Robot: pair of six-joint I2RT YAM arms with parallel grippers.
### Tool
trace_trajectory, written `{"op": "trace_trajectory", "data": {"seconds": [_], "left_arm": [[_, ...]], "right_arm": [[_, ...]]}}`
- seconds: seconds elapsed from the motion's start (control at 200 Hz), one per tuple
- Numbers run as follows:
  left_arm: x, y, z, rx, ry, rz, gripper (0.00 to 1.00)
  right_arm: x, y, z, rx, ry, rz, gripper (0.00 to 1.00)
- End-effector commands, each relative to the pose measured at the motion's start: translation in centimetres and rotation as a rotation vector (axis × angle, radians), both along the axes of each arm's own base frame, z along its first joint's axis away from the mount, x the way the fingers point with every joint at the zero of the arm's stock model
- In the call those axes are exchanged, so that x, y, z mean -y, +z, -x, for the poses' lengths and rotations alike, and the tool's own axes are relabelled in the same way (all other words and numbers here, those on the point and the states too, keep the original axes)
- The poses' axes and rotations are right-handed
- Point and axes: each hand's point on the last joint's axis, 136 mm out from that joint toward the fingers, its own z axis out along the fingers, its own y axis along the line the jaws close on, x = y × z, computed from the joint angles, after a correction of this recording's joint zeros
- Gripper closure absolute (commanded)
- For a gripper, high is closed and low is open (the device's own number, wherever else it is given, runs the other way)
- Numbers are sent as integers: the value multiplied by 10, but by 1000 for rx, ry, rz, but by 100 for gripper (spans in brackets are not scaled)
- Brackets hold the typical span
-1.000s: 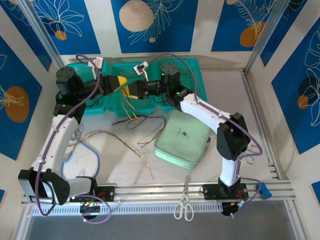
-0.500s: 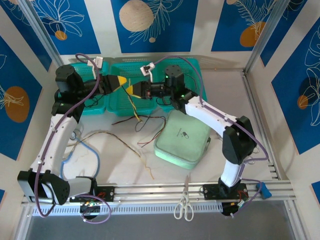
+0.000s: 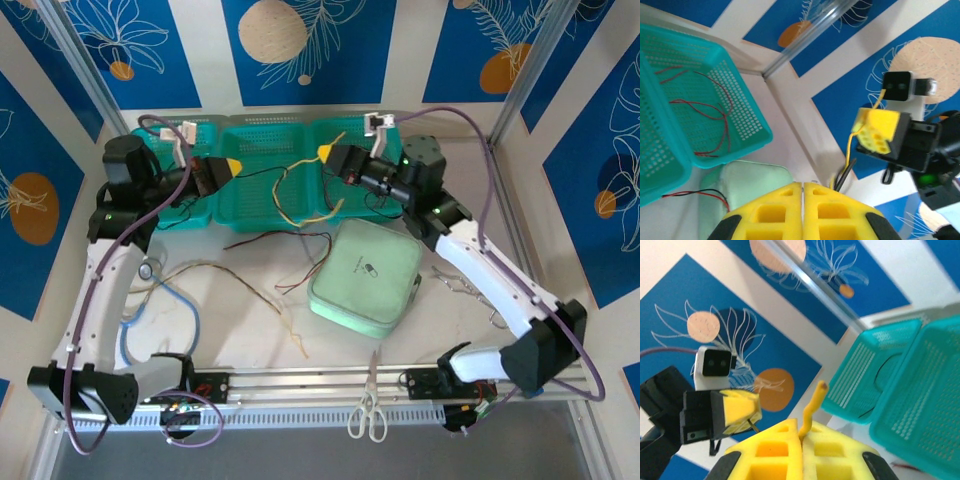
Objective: Untangle the cables
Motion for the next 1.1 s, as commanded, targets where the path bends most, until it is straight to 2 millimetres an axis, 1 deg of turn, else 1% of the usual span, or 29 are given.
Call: {"op": "trace_trajectory", "data": {"seconds": [0.0,0.07,0.25,0.39,0.56,0.635,0.765,0.955,1.095], "left_arm": [[-23,-8,0,8,123,-87,100],[-28,-12,1,5,149,-101,100],[-37,-17,2,-3,191,-136,100],[-52,-21,0,-20,255,-180,100],[-69,-26,-1,-27,335,-213,100],[-72,-28,0,-27,350,-216,100],[-79,-33,1,-42,372,-239,100],[-88,-39,4,-59,395,-262,100],[-89,-44,3,-69,398,-256,100]], "right_arm": [[47,17,-13,104,-212,36,100],[62,24,-12,133,-261,40,100],[90,34,-13,172,-343,58,100],[112,40,-11,201,-418,71,100],[139,53,-8,244,-513,60,100],[149,57,-8,253,-547,56,100],[168,57,-9,245,-612,53,100],[207,64,-5,242,-725,-7,100],[221,70,-4,241,-745,-44,100]]}}
